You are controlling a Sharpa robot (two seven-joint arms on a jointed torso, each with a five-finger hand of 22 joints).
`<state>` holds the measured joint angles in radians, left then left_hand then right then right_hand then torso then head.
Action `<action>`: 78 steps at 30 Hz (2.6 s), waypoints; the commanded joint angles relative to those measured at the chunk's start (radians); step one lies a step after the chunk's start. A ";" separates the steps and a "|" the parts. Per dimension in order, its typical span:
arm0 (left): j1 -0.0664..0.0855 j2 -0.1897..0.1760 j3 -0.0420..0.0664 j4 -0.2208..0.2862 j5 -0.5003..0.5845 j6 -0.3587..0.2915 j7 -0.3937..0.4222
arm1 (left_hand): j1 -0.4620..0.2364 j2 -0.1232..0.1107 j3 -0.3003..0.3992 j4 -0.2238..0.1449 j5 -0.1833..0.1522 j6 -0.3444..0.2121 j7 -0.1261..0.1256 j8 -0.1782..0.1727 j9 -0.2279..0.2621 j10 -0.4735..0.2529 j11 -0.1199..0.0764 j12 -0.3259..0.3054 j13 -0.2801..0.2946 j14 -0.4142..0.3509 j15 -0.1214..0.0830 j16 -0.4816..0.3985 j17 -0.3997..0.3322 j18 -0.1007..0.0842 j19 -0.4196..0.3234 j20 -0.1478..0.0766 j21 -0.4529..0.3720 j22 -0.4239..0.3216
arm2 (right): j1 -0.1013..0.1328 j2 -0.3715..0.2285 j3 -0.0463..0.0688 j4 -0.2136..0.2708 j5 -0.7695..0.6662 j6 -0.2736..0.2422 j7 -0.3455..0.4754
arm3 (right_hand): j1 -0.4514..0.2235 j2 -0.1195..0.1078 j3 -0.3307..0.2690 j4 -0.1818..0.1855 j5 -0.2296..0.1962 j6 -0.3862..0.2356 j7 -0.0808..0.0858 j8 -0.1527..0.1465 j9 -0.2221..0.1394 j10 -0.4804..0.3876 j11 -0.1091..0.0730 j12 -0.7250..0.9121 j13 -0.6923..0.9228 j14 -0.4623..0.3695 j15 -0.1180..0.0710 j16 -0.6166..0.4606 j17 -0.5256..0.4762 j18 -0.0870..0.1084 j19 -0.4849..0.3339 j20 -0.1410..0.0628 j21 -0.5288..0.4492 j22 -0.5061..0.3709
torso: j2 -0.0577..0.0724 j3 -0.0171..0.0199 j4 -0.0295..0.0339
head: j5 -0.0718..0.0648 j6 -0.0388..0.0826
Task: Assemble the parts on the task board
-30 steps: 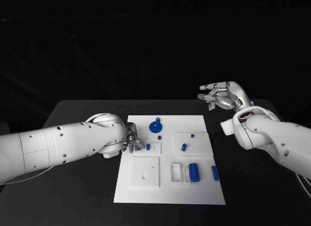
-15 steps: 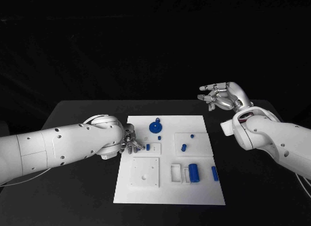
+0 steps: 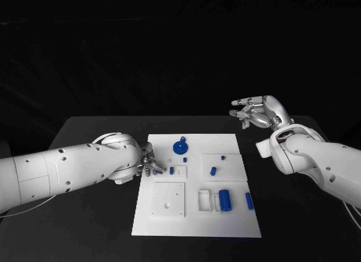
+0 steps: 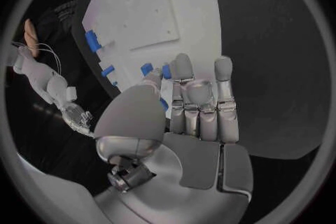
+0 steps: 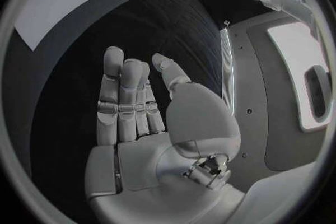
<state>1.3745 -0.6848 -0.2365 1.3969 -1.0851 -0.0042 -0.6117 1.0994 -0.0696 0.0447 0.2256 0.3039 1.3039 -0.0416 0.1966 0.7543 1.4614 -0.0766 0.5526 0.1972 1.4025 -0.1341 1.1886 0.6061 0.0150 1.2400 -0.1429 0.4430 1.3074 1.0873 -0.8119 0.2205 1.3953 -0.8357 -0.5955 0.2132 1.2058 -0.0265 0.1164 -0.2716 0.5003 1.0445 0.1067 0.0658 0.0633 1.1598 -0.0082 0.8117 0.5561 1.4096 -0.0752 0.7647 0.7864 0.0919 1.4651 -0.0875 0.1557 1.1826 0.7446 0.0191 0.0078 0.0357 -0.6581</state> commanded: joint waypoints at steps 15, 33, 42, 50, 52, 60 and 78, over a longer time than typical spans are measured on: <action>0.000 -0.005 0.005 0.006 0.018 -0.038 0.011 | -0.038 -0.076 0.030 0.064 -0.151 0.013 0.004 -0.006 -0.010 0.055 0.002 -0.007 -0.001 -0.009 0.002 -0.010 -0.010 -0.015 0.006 -0.001 -0.008 0.019 | -0.002 0.000 0.001 0.000 -0.004 0.015 0.009 | -0.012 -0.002 0.004 0.005 0.007 0.000 0.003 -0.004 -0.001 -0.009 0.000 0.003 -0.002 0.001 0.000 -0.007 0.000 0.005 0.030 -0.005 -0.007 0.000 | -0.001 0.0010 0.0004 | 0.000 0.000; 0.000 -0.003 0.005 0.002 0.090 -0.027 0.030 | 0.084 0.067 0.000 -0.089 0.134 -0.032 0.029 -0.129 -0.116 0.052 0.015 -0.107 -0.023 -0.038 0.011 -0.042 -0.042 -0.015 -0.010 0.005 -0.035 0.019 | -0.005 0.001 0.001 -0.003 -0.004 0.016 0.008 | -0.010 -0.002 0.005 0.005 0.007 0.000 0.002 -0.004 -0.001 -0.009 0.000 0.003 -0.002 0.001 0.000 -0.007 0.000 0.005 0.031 -0.006 -0.008 -0.001 | 0.000 0.0011 0.0009 | -0.001 0.000; 0.000 0.000 0.005 -0.001 0.102 -0.023 0.035 | 0.089 0.084 0.002 -0.104 0.143 -0.037 0.030 -0.129 -0.135 0.052 0.015 -0.116 -0.022 -0.041 0.011 -0.041 -0.046 -0.015 -0.010 0.005 -0.038 0.019 | -0.006 0.001 0.001 -0.003 -0.004 0.016 0.009 | -0.010 -0.002 0.005 0.005 0.007 0.000 0.002 -0.004 -0.001 -0.009 0.000 0.003 -0.002 0.001 0.000 -0.007 0.000 0.005 0.031 -0.006 -0.008 -0.001 | -0.001 0.0007 0.0003 | -0.002 -0.001; 0.000 -0.001 0.005 0.001 0.127 -0.037 0.045 | 0.150 0.111 0.065 -0.164 0.258 -0.040 0.035 -0.121 -0.118 0.052 0.017 -0.120 -0.022 -0.041 0.010 -0.040 -0.047 -0.015 -0.010 0.004 -0.038 0.020 | -0.006 0.001 0.001 -0.003 -0.004 0.016 0.009 | -0.010 -0.002 0.005 0.005 0.007 0.000 0.002 -0.004 -0.001 -0.009 0.000 0.003 -0.002 0.001 0.000 -0.007 0.000 0.005 0.031 -0.006 -0.008 -0.001 | 0.000 0.0005 0.0005 | -0.004 0.000; 0.000 -0.001 0.005 0.002 0.133 -0.045 0.050 | 0.140 0.120 0.109 -0.206 0.276 -0.043 0.036 -0.113 -0.084 0.052 0.017 -0.118 -0.022 -0.040 0.010 -0.038 -0.047 -0.014 -0.011 0.003 -0.034 0.021 | -0.007 0.002 0.001 -0.003 -0.004 0.016 0.009 | -0.010 -0.002 0.005 0.005 0.007 0.000 0.002 -0.004 -0.001 -0.009 0.000 0.003 -0.002 0.001 0.000 -0.007 0.000 0.005 0.031 -0.006 -0.008 -0.001 | 0.000 0.0005 0.0005 | -0.004 0.000; 0.000 0.000 0.005 0.002 0.140 -0.054 0.063 | 0.095 0.138 0.155 -0.271 0.295 -0.068 0.033 -0.090 0.063 0.053 0.015 -0.112 -0.020 -0.039 0.009 -0.035 -0.048 -0.013 -0.016 0.001 -0.018 0.021 | -0.008 0.002 0.001 -0.004 -0.004 0.016 0.009 | -0.010 -0.002 0.005 0.005 0.007 0.000 0.002 -0.004 -0.001 -0.009 0.000 0.003 -0.002 0.001 0.000 -0.007 0.000 0.005 0.031 -0.006 -0.008 -0.001 | 0.000 0.0010 0.0001 | -0.004 -0.001; 0.007 0.003 0.022 -0.003 0.138 0.030 0.079 | 0.139 0.139 0.163 -0.264 0.272 -0.123 0.038 -0.030 0.107 0.050 0.015 -0.113 -0.013 -0.046 0.009 -0.020 -0.048 -0.015 -0.026 -0.001 0.000 0.021 | -0.010 0.006 0.001 -0.007 -0.004 0.017 0.010 | -0.012 -0.001 0.006 0.006 0.009 0.000 0.002 -0.004 -0.001 -0.008 -0.001 0.004 -0.002 0.002 0.000 -0.007 0.001 0.005 0.031 -0.006 -0.008 0.000 | 0.000 0.0020 -0.0012 | -0.006 -0.001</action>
<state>1.3789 -0.6851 -0.2163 1.3950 -0.9525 -0.0281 -0.5498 1.2102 0.0508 0.0936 0.0811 0.5791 1.1888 -0.0018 0.1622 0.8612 1.4594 -0.0601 0.4358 0.1827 1.3594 -0.1230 1.1644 0.5583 0.0149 1.2200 -0.1449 0.4391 1.3074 1.0781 -0.8071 0.2205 1.3875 -0.8357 -0.5921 0.2131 1.2018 -0.0306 0.1191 -0.2689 0.5035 1.0445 0.1066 0.0658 0.0633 1.1598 -0.0082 0.8117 0.5547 1.4096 -0.0752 0.7610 0.7863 0.0918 1.4651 -0.0875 0.1507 1.1824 0.7444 0.0211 0.0076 0.0303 -0.6585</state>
